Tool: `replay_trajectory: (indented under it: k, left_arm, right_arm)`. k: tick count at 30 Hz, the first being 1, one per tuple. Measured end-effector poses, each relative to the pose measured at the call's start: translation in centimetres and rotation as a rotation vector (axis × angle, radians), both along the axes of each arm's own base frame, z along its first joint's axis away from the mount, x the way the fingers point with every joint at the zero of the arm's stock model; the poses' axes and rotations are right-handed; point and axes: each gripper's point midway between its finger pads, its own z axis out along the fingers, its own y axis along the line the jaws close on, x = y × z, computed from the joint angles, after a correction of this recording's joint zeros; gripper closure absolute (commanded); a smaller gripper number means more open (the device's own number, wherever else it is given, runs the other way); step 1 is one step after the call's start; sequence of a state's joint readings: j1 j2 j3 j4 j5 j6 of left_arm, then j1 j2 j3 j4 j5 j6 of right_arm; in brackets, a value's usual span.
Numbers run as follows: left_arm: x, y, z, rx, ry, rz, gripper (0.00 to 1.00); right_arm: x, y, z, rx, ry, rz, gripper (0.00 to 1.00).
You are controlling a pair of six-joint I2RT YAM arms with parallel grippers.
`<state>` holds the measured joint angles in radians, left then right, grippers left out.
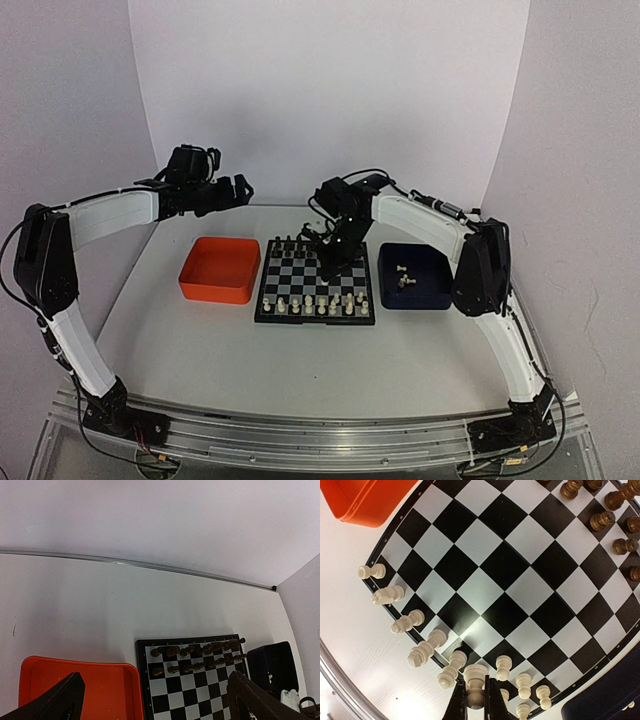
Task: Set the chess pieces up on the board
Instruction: Place the chess piece on the chessboard.
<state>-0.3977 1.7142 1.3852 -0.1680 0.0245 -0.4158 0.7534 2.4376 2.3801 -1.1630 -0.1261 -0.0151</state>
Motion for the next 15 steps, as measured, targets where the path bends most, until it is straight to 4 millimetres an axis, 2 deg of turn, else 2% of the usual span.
replay_trajectory:
  k: [6, 15]
  left_arm:
    - [0.0, 0.0, 0.0, 0.006, -0.002, -0.004, 0.00]
    - [-0.4, 0.2, 0.1, 0.024, -0.004, -0.013, 0.00]
  right_arm:
    - [-0.1, 0.3, -1.8, -0.041, -0.002, 0.017, 1.00]
    - [0.2, 0.5, -3.2, -0.058, 0.004, 0.021, 1.00]
